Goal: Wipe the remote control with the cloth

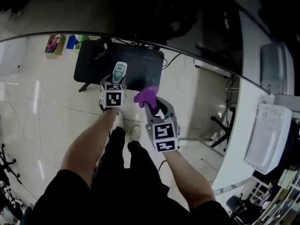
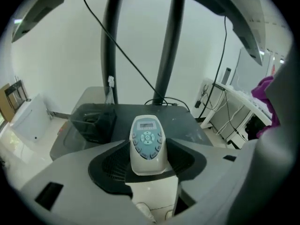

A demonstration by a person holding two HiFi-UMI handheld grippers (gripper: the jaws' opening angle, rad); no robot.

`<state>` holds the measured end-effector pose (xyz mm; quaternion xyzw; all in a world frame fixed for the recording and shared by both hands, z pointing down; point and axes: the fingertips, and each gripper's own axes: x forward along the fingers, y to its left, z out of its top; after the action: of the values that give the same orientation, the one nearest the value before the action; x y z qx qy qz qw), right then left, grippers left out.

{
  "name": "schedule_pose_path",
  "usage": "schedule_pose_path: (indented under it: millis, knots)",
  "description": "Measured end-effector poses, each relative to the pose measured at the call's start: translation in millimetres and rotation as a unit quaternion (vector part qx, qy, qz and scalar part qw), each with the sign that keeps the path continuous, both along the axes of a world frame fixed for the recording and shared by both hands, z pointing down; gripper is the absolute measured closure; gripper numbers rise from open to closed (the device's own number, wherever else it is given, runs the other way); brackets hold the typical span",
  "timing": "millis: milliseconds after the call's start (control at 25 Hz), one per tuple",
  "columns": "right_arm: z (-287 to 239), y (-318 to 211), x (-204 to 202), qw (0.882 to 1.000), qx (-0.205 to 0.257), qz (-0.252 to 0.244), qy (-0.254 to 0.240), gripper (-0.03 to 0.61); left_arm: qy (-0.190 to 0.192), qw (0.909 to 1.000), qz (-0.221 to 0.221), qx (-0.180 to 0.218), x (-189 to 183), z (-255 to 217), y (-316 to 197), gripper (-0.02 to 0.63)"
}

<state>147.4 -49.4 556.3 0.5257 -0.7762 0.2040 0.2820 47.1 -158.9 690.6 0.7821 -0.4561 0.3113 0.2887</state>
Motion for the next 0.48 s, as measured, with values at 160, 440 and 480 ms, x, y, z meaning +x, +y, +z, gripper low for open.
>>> schedule_pose_path:
  millis: [160, 440, 480]
  knots:
    - [28.0, -0.9, 15.6, 0.999, -0.025, 0.024, 0.003, 0.445, -0.016, 0.9998, 0.004, -0.015, 6.6, 42.1, -7.3, 0.382]
    - [58.0, -29.0, 27.3, 0.999, -0.029, 0.027, 0.019, 0.442, -0.027, 0.9996, 0.001, 0.002, 9.5, 52.3, -18.7, 0.368]
    - [62.8, -35.1, 27.1, 0.999, -0.029, 0.025, 0.022, 0.440, -0.025, 0.9997, 0.003, 0.002, 9.8, 50.4, -17.4, 0.357]
